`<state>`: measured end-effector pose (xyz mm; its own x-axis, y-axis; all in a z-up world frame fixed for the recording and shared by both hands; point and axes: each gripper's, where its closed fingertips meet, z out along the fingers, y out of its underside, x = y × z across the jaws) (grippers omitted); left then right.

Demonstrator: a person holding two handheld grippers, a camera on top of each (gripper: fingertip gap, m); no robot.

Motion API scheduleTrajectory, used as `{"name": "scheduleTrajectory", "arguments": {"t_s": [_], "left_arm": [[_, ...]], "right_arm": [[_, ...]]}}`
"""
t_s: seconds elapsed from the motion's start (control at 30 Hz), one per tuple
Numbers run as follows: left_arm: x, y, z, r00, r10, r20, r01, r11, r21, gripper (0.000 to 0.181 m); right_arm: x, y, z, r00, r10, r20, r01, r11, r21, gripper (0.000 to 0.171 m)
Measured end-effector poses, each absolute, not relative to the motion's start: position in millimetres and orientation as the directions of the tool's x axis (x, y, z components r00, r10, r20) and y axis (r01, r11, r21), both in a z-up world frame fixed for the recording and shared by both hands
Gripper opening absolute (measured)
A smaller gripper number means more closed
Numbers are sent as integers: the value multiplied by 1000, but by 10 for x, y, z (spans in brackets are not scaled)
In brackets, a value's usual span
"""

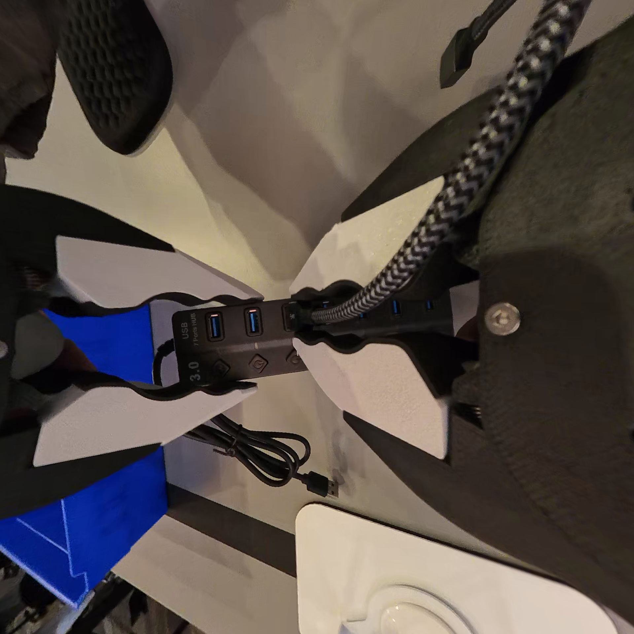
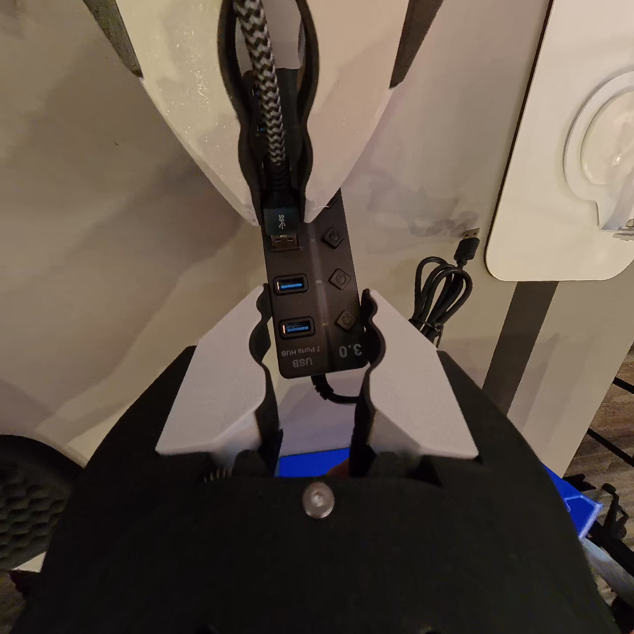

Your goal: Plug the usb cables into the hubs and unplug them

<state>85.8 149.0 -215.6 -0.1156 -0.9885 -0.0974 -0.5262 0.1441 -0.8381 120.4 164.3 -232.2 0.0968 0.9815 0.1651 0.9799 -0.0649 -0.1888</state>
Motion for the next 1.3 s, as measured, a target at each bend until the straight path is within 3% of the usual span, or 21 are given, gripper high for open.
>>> {"name": "scheduleTrajectory", "arguments": {"t_s": [1.3], "left_arm": [[835, 1453, -2097, -65, -991, -121, -622, 135, -771, 17]], "right_arm": [[1157, 1588, -2345, 93, 984, 150, 977, -61, -206, 50]]}}
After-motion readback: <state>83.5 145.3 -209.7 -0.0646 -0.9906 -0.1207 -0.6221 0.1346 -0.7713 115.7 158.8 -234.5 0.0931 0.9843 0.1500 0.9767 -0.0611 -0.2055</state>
